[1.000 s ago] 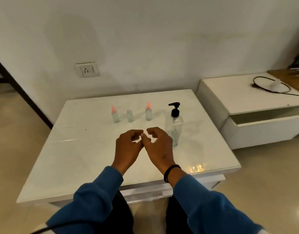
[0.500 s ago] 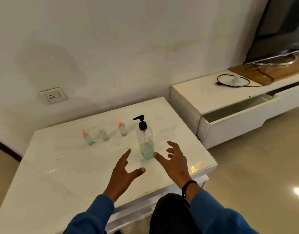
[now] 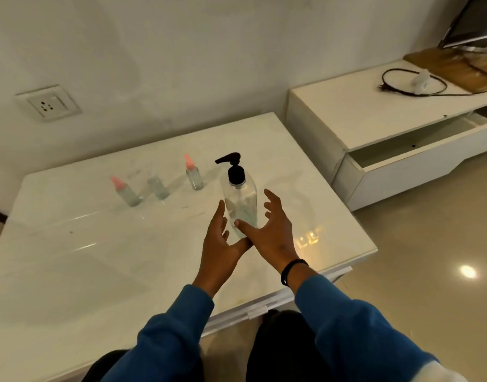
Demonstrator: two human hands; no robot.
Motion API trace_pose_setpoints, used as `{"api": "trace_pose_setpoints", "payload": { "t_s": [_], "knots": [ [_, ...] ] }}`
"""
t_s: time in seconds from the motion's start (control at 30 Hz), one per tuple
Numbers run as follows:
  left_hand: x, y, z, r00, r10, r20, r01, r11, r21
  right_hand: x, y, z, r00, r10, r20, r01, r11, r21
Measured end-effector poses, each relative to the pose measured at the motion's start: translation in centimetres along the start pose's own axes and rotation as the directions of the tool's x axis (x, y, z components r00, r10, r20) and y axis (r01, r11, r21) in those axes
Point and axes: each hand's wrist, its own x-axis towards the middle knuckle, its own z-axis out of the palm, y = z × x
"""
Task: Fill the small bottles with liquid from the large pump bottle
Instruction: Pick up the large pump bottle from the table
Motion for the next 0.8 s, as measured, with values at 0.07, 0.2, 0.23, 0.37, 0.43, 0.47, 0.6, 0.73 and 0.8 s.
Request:
{"api": "trace_pose_setpoints", "payload": {
  "t_s": [0.07,0.2,0.23,0.37,0.43,0.47,0.6,0.73,0.8],
  "knots": [
    [0.6,-0.5,0.4,1.000,0.018,-0.007,-0.018,1.000,0.008,0.7,0.6,0.8,1.000,0.000,0.000,0.000,1.000,-0.011],
    [1.5,-1.7,0.5,0.999,0.027,-0.046,-0.027,1.000,0.003,1.4,2.0,2.0,1.000,-0.020,-0.014,0.019,0.999,-0.036],
    [1.7,-2.3,0.5,0.998,0.023,-0.054,-0.022,1.000,0.009,1.5,2.5,2.5,0.999,-0.028,-0.022,0.027,0.999,-0.040],
    [1.8,-2.9,0.6,0.996,0.003,-0.087,-0.005,1.000,-0.021,1.4,2.7,2.9,0.995,-0.077,-0.071,0.071,0.994,-0.079],
    [1.8,-3.2,1.0,0.995,-0.013,-0.101,0.008,0.999,-0.047,1.5,2.7,2.9,0.992,-0.099,-0.073,0.091,0.990,-0.111],
    [1.8,-3.2,1.1,0.994,-0.014,-0.105,0.008,0.998,-0.055,1.6,2.6,2.9,0.991,-0.112,-0.072,0.102,0.986,-0.129],
    [2.8,-3.2,1.4,0.994,-0.015,-0.111,0.008,0.998,-0.070,2.8,2.6,3.3,0.988,-0.137,-0.075,0.122,0.976,-0.179],
    [4.7,-3.1,1.1,0.994,-0.016,-0.109,0.008,0.997,-0.071,4.5,2.5,4.0,0.986,-0.143,-0.083,0.124,0.972,-0.198],
    [5.8,-2.9,1.1,0.993,-0.016,-0.115,0.008,0.998,-0.068,5.4,2.2,4.3,0.987,-0.136,-0.084,0.119,0.976,-0.184]
  ]
}}
